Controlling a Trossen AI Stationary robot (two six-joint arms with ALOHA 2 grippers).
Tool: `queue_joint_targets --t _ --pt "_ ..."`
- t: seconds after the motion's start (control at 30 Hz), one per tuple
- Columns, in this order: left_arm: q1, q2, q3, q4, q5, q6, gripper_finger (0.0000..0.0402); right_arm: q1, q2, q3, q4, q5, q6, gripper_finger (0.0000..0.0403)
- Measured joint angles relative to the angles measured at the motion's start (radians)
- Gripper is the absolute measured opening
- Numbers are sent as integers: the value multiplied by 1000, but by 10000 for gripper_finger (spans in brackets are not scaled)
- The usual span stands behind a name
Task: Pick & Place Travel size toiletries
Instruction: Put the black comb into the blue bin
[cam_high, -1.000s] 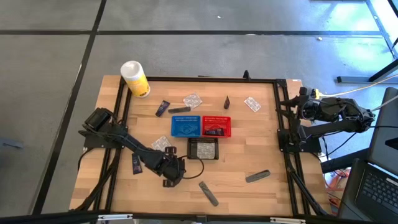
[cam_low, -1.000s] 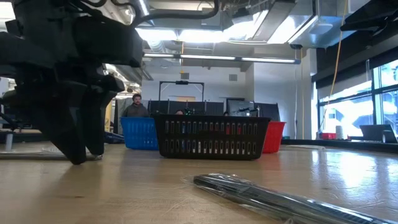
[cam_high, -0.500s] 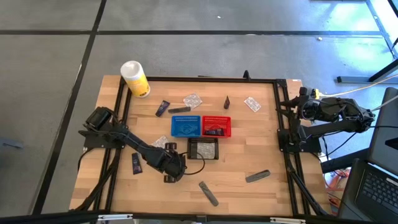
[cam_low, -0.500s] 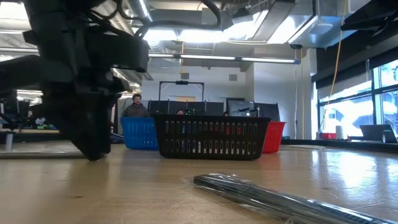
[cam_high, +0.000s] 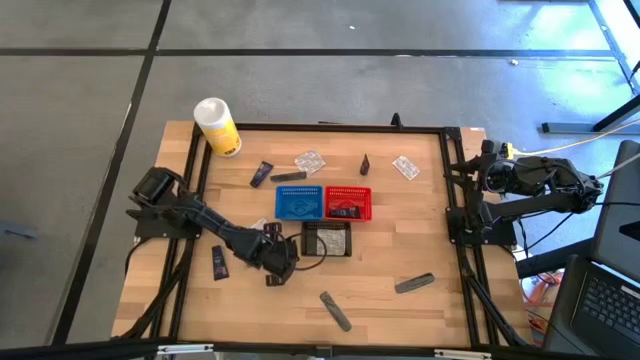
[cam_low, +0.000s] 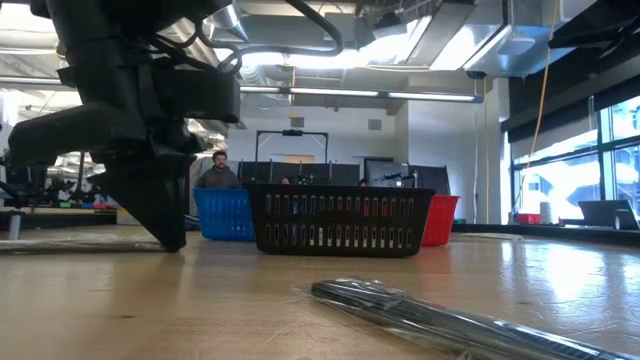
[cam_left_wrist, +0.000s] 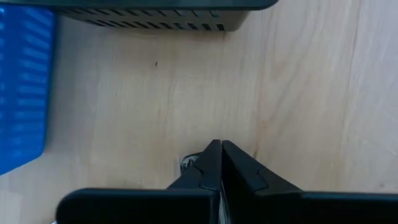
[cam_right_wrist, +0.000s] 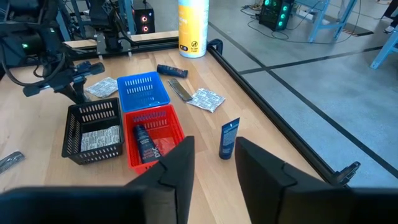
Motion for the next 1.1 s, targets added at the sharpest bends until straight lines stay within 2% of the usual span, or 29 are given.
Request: queue_joint_targets --t 0.5,0.77,1.1 --pt "-2 -86 -8 -6 24 0 1 0 0 0 0 0 0 102" --pt "-2 -132 -6 -4 16 1 1 0 0 0 0 0 0 118" --pt "19 -227 -4 -3 -76 47 1 0 0 0 0 0 0 142"
